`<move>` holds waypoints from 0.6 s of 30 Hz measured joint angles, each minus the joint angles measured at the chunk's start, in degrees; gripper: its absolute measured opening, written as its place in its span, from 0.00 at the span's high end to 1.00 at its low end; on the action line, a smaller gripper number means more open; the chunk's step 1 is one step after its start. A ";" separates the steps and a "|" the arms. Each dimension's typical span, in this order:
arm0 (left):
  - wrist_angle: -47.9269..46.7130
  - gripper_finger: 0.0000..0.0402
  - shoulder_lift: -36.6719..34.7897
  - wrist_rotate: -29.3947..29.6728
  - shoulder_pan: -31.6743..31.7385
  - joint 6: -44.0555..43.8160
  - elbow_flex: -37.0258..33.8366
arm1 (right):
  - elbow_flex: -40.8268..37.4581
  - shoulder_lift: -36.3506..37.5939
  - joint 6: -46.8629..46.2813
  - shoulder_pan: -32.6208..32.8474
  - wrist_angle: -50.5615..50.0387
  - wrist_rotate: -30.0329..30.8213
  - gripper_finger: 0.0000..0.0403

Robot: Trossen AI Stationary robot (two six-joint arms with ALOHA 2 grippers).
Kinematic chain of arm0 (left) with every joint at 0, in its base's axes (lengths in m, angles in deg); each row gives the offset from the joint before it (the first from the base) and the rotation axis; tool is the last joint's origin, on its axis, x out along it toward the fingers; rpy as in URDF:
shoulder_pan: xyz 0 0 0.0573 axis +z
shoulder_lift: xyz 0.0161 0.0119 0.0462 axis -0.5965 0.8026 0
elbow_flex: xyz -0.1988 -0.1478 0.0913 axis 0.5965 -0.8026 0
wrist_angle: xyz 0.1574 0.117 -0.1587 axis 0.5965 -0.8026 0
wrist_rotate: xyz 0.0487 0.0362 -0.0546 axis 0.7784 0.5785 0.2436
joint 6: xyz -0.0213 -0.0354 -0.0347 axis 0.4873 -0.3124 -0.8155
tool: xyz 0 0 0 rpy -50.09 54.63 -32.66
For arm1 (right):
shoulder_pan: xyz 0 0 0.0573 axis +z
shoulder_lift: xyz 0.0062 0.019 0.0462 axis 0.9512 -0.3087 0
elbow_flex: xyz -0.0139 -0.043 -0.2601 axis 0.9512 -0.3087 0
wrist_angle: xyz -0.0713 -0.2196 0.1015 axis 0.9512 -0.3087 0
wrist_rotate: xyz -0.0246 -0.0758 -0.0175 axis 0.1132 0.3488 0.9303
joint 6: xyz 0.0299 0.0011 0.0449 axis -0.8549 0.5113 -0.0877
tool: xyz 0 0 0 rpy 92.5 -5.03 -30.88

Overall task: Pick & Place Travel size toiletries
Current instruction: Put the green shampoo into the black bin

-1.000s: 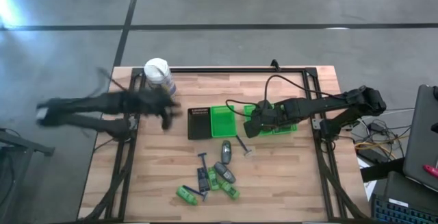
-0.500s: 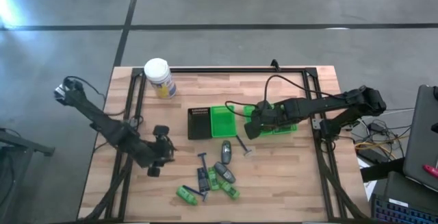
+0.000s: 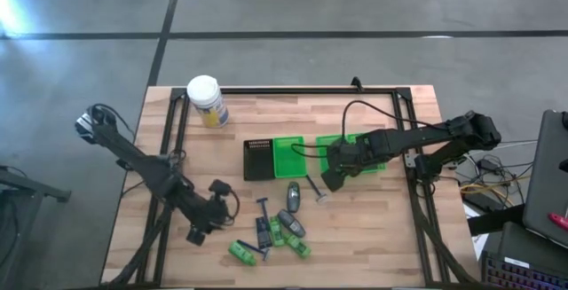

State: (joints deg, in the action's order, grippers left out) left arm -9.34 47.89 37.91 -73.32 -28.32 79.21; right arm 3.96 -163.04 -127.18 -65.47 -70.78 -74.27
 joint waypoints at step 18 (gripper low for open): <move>17.38 0.40 15.83 -8.25 -3.06 9.53 -0.03 | -0.02 0.00 -3.27 7.54 -10.83 2.62 0.09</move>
State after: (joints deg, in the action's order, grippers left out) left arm 8.04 63.72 29.67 -76.38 -18.78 79.18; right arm 3.94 -163.04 -130.45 -57.94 -81.61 -71.65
